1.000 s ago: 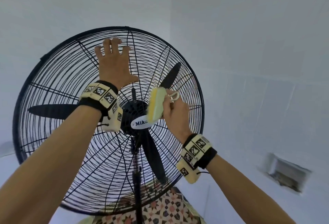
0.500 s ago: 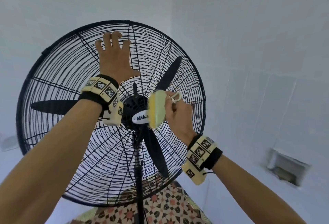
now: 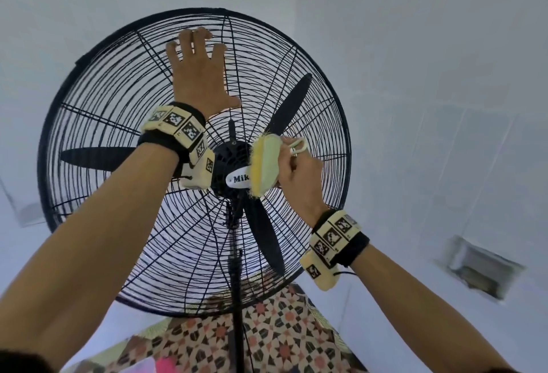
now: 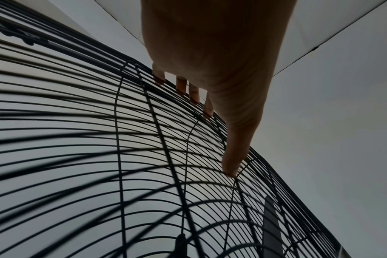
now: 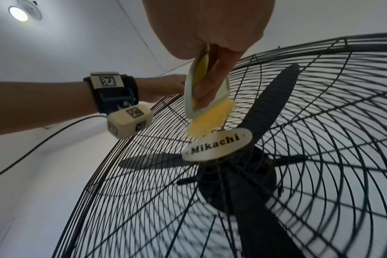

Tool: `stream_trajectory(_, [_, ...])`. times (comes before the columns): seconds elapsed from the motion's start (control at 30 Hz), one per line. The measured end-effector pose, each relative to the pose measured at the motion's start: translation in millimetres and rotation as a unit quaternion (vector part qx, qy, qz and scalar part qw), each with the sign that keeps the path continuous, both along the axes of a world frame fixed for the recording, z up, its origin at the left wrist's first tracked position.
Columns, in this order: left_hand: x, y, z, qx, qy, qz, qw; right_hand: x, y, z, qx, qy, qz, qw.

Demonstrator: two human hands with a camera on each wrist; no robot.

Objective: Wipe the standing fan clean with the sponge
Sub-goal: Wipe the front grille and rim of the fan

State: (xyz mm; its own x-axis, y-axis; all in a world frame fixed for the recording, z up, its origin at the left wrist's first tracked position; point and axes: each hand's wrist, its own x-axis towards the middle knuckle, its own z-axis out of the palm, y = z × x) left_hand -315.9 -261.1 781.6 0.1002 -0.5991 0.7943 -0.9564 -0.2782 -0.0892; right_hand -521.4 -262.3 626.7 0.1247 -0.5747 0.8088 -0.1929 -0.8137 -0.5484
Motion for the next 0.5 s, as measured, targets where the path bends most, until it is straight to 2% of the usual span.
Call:
stream_trajectory(0.13, [4, 1, 1, 0.006, 0.006, 0.005, 1.000, 2, 15, -21, 0.026, 0.072, 0.051, 0.996])
stream_trajectory(0.27, [3, 2, 0, -0.002, 0.001, -0.008, 1.000, -3, 4, -1, -0.006, -0.024, 0.009, 1.000])
stream_trajectory(0.3, [2, 2, 0, -0.004, 0.000, -0.009, 1.000, -2, 1, 1, -0.013, -0.026, 0.003, 1.000])
stream_trajectory(0.43, [4, 1, 1, 0.001, 0.008, -0.002, 1.000, 1, 2, -17, 0.004, 0.074, 0.035, 0.997])
stream_trajectory(0.5, [6, 2, 0, -0.001, 0.009, -0.004, 1.000, -2, 1, -12, 0.012, 0.059, 0.031, 0.998])
